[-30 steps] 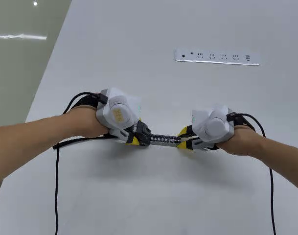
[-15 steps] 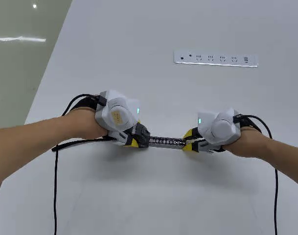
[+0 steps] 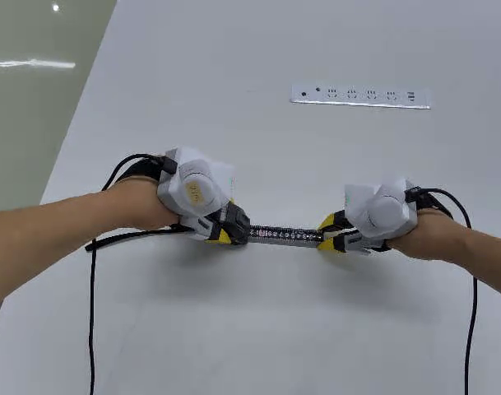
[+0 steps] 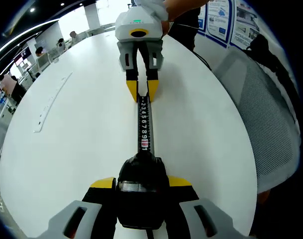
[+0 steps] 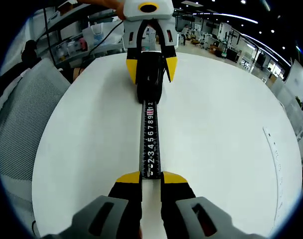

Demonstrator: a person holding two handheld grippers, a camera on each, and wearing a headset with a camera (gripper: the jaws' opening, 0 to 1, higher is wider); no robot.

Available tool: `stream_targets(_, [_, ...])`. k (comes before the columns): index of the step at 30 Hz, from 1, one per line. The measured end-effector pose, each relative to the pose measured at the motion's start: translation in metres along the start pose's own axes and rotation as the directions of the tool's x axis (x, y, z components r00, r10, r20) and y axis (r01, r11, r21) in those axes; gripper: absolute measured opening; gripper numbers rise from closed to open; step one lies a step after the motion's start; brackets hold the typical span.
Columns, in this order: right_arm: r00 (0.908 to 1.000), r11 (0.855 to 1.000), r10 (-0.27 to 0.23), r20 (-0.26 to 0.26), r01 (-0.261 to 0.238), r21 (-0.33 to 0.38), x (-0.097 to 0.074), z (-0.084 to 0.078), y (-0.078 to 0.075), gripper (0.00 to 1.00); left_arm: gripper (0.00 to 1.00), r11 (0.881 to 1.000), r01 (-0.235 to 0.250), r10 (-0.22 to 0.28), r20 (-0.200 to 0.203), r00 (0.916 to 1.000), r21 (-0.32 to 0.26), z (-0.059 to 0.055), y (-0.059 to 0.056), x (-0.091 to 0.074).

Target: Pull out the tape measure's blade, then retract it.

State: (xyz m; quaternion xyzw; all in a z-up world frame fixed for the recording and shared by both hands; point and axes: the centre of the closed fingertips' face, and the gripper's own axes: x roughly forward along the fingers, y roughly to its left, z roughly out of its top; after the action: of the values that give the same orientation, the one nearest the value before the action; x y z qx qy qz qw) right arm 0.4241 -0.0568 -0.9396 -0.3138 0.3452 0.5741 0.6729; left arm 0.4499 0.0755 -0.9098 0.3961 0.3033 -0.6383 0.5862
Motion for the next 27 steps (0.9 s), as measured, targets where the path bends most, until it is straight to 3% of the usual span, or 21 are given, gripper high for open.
stream_targets(27, [0.9998, 1.0, -0.01, -0.019, 0.01, 0.017, -0.018, -0.021, 0.003, 0.13, 0.33, 1.0, 0.002, -0.002, -0.001, 1.0, -0.001, 0.003, -0.001, 0.0])
